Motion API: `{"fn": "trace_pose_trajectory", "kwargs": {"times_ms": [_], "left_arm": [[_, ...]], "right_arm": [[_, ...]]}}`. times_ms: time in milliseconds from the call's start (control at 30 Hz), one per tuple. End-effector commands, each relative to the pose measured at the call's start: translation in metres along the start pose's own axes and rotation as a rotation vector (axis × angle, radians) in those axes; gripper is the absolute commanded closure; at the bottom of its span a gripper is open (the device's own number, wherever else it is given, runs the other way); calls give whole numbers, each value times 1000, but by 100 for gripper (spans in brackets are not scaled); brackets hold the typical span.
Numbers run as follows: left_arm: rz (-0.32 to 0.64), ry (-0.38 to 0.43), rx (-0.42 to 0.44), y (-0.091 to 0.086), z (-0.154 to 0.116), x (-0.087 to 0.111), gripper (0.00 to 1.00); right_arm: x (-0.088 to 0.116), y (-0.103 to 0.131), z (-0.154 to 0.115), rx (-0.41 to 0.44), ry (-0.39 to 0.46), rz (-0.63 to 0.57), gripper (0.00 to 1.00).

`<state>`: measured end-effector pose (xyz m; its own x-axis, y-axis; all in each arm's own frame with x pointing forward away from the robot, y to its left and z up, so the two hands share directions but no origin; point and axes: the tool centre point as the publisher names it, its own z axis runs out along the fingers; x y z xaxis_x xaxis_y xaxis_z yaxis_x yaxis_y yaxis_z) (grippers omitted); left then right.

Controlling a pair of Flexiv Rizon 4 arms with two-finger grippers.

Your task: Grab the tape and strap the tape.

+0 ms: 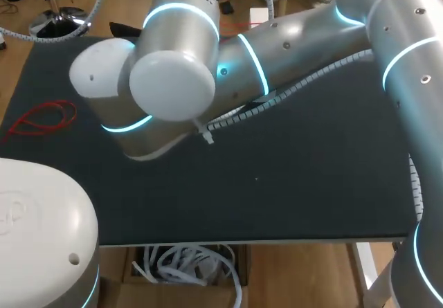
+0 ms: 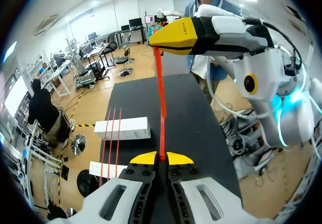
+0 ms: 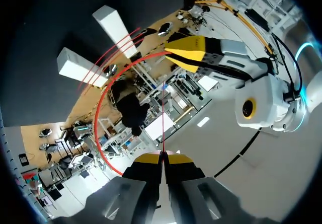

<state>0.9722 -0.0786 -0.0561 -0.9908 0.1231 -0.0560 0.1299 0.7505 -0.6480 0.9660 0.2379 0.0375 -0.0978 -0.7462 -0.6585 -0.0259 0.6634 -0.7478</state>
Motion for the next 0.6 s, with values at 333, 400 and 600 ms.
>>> {"fn": "trace_pose_trajectory", "kwargs": {"times_ms": [333,400,600], "left_arm": [[-1,1,-2,0,0,0,100],[-1,1,-2,0,0,0,100],[-1,1,-2,0,0,0,100]], "right_arm": [[-2,8,2,58,9,63,100],[-3,12,2,54,10,64,100],[-5,18,3,51,4,80,100]]}}
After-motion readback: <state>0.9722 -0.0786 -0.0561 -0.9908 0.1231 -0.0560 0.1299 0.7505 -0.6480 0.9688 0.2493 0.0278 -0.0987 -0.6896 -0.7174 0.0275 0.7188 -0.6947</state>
